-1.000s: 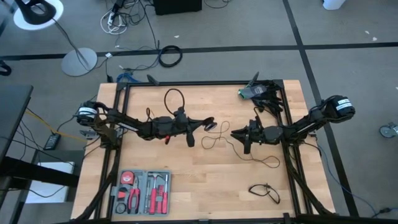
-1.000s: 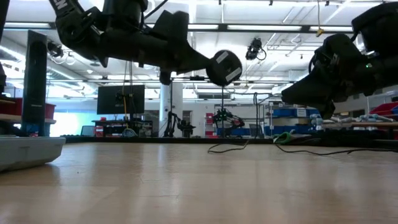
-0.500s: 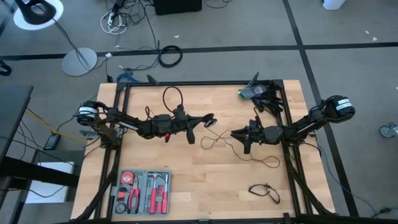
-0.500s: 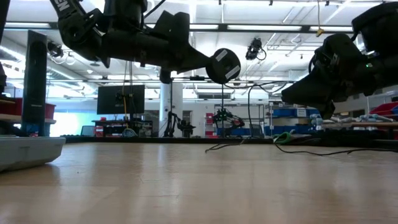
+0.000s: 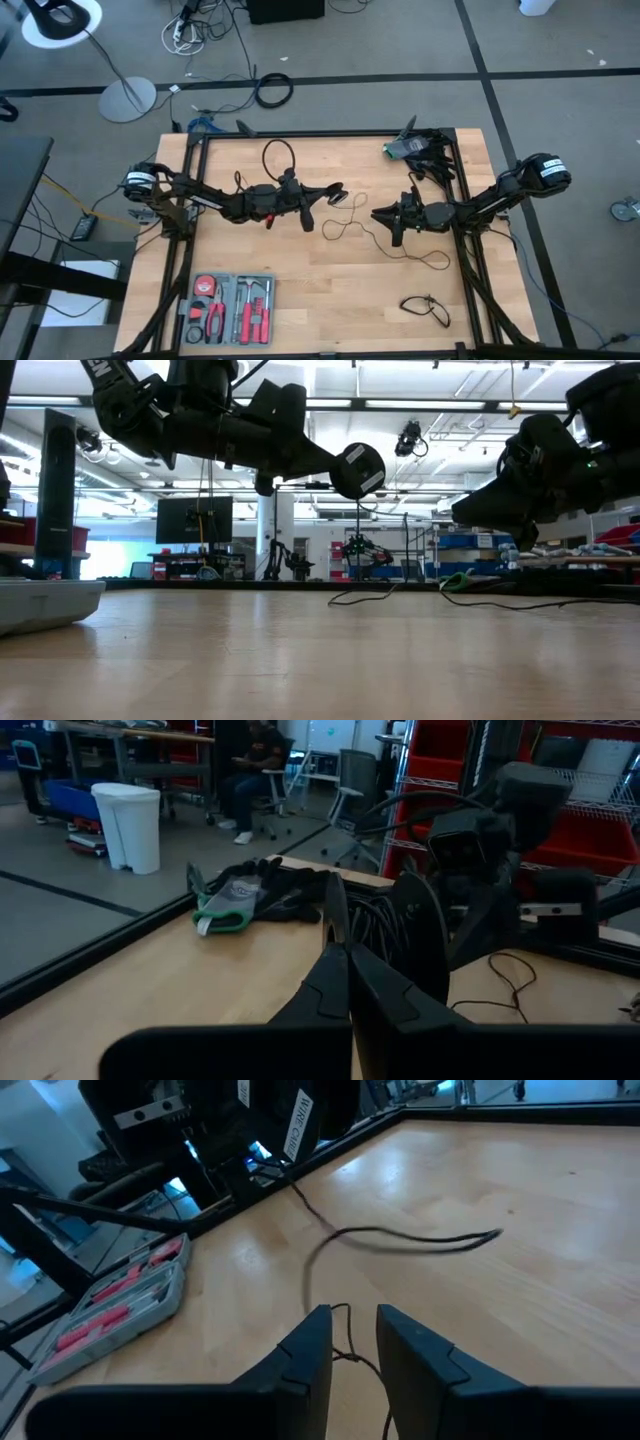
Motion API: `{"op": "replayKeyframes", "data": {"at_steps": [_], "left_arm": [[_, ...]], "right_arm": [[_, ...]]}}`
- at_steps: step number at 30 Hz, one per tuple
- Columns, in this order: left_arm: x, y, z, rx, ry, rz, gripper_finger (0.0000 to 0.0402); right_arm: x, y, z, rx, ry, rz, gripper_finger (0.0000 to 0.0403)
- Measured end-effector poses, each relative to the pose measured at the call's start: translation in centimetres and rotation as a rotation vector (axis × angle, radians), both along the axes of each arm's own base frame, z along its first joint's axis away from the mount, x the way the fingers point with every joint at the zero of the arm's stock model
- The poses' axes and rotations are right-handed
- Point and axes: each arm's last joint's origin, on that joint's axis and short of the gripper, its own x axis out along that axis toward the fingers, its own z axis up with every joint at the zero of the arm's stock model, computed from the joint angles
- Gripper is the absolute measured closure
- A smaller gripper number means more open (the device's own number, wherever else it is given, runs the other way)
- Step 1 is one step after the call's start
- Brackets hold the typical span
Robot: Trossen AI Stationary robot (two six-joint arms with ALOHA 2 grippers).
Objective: Coil cords
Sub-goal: Coil the black wire onto the spool
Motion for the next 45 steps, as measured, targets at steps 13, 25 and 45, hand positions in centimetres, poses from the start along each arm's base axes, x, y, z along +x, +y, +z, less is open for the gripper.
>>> {"op": "replayKeyframes", "data": {"at_steps": [13, 25, 45], "left_arm": [[0.0, 0.0, 0.0, 0.000, -0.001, -0.001, 0.0402], [0.1, -0.2, 0.0, -0.029, -0.015, -0.063, 0.0402], [0.1, -0.4, 0.4, -0.052, -0.053, -0.142, 0.0402]], "right_arm": [[0.8, 0.1, 0.8, 0.030, -0.043, -0.003, 0.0323], [3.1, 0.1, 3.1, -0.116, -0.060, -0.021, 0.0323], [7.0, -0.6, 4.9, -0.277, -0.038, 0.065, 0.0323]]}}
